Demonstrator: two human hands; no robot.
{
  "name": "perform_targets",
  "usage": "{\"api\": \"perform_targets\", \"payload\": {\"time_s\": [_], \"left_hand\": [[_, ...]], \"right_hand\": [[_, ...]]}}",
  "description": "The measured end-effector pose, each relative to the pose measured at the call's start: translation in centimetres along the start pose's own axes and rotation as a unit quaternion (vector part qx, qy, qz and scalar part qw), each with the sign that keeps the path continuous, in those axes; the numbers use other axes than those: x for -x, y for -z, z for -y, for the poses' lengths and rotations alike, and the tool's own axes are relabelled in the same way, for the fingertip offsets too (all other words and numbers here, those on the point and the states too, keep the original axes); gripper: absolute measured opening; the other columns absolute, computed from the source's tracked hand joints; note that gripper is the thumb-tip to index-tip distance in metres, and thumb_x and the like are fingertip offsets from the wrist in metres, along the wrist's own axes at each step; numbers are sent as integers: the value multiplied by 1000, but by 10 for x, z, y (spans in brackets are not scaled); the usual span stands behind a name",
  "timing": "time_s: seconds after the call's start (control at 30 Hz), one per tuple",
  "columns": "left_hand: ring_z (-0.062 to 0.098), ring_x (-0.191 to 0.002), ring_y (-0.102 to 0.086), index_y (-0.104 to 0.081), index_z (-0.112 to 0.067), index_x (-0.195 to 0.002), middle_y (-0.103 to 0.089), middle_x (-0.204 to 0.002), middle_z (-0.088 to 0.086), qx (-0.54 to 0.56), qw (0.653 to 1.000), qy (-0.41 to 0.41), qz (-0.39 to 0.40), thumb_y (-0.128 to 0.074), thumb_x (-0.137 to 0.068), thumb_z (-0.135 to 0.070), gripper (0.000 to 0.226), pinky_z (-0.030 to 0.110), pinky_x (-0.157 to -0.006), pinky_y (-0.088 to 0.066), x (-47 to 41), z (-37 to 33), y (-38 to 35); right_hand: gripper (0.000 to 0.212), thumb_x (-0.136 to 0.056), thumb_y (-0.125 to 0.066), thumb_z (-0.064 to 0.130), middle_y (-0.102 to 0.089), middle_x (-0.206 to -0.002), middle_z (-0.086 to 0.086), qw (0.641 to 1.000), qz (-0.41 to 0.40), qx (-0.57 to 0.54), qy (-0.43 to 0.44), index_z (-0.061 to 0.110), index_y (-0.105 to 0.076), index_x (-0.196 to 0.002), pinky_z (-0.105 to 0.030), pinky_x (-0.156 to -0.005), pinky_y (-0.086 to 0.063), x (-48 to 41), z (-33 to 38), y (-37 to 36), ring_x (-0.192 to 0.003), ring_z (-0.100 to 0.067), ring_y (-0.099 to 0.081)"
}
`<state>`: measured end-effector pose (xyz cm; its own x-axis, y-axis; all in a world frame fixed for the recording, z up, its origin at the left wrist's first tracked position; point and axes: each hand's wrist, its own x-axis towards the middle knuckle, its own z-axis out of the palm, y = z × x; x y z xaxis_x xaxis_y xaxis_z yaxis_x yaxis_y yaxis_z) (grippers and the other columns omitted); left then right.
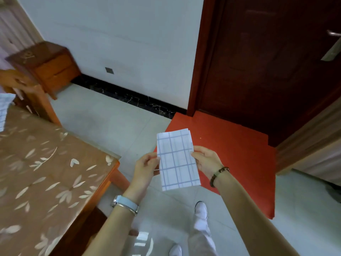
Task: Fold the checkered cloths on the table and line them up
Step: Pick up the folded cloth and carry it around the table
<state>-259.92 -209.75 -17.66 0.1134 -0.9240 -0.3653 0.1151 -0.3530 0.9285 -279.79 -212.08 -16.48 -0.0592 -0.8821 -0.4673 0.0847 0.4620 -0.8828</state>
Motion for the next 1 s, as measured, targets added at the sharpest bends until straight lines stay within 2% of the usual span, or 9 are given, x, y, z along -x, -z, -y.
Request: {"api": "perform_targets", "payload": {"time_s": [0.13, 0.27, 0.4, 0.5, 0.67, 0.83, 1.0], "left_hand": [[18, -78, -71, -66, -7, -98, -75, -84, 4, 17, 999, 1, -37, -51, -99, -4, 15, 27, -65, -56, -31, -10, 1], [13, -71, -71, -65, -10, -94, -75, -78, 0, 44, 995, -4, -90, -50, -100, -4, 17, 23, -62, -55, -65, -24, -6], [13, -69, -70, -65, -9, -92, -75, -73, -2, 62, 988, 0, -142, -52, -99, -4, 16, 26, -64, -56, -100, -39, -16], [12, -67, -71, -65, -9, -91, -75, -72, -1, 80, 980, 6, -183, -53, -98, -3, 14, 23, -61, -58, -121, -47, -23], [23, -80, -72, -65, -6, -97, -76, -83, 3, 94, 968, 2, -231, -55, -98, -6, 11, 27, -67, -58, -148, -53, -26], [15, -76, -72, -64, -2, -103, -74, -93, 9, 91, 960, -9, -263, -53, -100, -8, 13, 21, -63, -58, -157, -59, -18], [7, -70, -71, -65, -10, -96, -76, -77, -4, 93, 954, -19, -283, -53, -100, -10, 13, 20, -63, -55, -175, -65, -2]], "right_hand": [[21, -92, -54, -3, -71, -105, -11, 999, 46, 8, -6, 13, -68, -96, -37, -91, -54, -45, 19, -13, -97, -24, -68], [18, -91, -56, 0, -71, -107, -14, 995, 93, 33, -2, 8, -68, -102, -41, -93, -53, -100, 39, -25, -103, -28, -67], [22, -91, -57, 3, -71, -108, -14, 989, 133, 65, 4, 5, -67, -111, -43, -94, -53, -154, 61, -30, -104, -28, -67], [21, -90, -58, 3, -71, -107, -16, 982, 166, 88, 1, 9, -69, -106, -44, -94, -52, -185, 78, -38, -103, -28, -67], [20, -90, -57, 1, -71, -107, -16, 970, 213, 119, 1, 13, -70, -101, -45, -94, -53, -228, 103, -57, -103, -30, -67], [25, -90, -57, 2, -71, -107, -15, 957, 250, 149, -2, 6, -68, -111, -48, -95, -51, -255, 110, -80, -104, -29, -67], [23, -90, -57, 2, -73, -104, -13, 945, 287, 156, -11, 14, -72, -103, -50, -93, -52, -276, 118, -108, -101, -29, -68]]}}
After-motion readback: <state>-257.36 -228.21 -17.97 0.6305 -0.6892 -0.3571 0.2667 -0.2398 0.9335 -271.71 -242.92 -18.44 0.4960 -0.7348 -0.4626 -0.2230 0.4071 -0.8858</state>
